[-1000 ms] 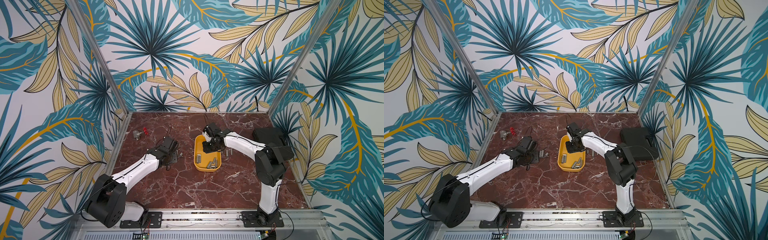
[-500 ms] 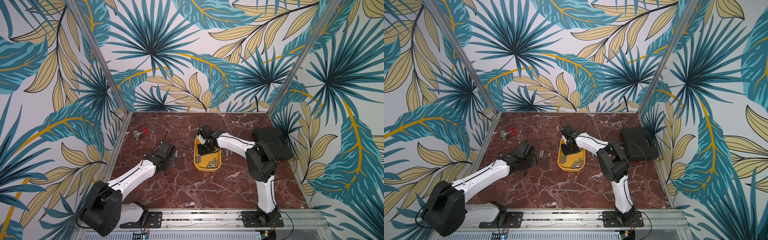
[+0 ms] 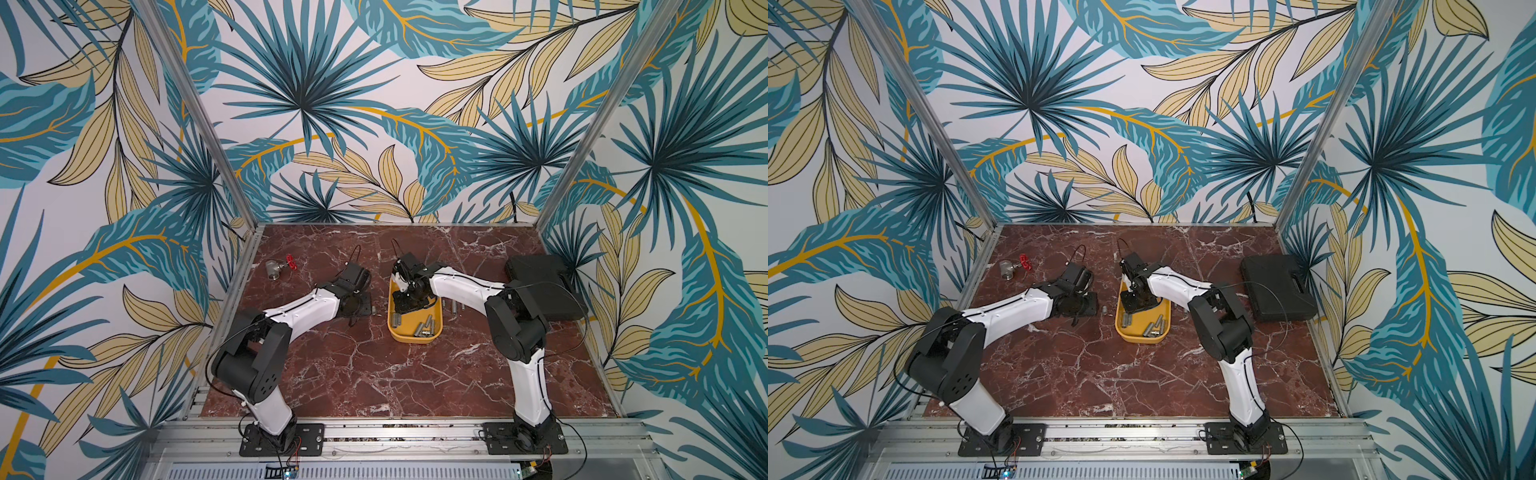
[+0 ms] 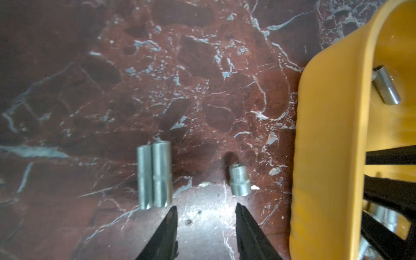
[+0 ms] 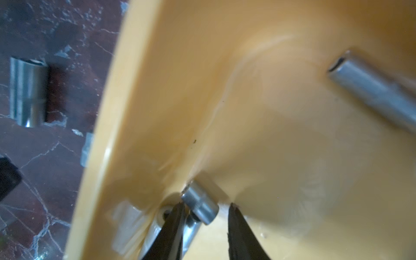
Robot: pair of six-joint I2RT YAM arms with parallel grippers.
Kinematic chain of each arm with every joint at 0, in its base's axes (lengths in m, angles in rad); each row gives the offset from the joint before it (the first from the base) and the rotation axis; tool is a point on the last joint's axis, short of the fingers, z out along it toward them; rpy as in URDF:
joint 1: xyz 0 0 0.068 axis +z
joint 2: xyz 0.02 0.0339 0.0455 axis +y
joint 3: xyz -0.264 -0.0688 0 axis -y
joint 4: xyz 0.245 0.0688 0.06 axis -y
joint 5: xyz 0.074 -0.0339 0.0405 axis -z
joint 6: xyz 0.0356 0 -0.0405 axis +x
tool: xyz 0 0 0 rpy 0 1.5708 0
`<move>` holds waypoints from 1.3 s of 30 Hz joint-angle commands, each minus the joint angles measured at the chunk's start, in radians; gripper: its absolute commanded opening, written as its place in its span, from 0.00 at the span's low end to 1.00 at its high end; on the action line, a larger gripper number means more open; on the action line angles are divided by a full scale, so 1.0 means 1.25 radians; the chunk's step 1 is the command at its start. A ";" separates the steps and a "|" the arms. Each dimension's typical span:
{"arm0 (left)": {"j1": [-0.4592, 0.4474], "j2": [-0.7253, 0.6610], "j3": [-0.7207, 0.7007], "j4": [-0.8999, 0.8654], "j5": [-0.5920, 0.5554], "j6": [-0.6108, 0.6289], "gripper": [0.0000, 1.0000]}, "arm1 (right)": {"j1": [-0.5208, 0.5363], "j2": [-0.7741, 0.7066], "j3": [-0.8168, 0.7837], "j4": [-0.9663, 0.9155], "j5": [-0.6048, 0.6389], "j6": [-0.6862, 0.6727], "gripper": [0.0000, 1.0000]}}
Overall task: Take out the socket from the storage box
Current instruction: Adjust the socket head in the storage box.
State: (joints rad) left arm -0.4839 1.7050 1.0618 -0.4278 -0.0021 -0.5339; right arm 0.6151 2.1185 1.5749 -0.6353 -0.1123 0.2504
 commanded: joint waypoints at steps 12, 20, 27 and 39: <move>-0.046 0.182 0.196 -0.036 -0.003 0.047 0.42 | 0.001 0.008 -0.029 -0.021 0.073 0.035 0.27; -0.051 0.194 0.194 -0.070 -0.034 0.052 0.31 | -0.015 -0.025 -0.072 -0.006 0.071 0.055 0.27; -0.053 0.207 0.195 -0.069 -0.031 0.055 0.19 | -0.026 -0.038 -0.088 0.002 0.064 0.062 0.27; 0.015 0.022 0.142 -0.113 -0.095 0.091 0.12 | -0.029 -0.043 -0.088 0.003 0.057 0.062 0.27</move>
State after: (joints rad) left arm -0.5156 1.8416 1.2655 -0.5373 -0.0708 -0.4519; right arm 0.5823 2.0739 1.4902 -0.5995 -0.0422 0.3149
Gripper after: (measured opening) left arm 0.203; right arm 0.267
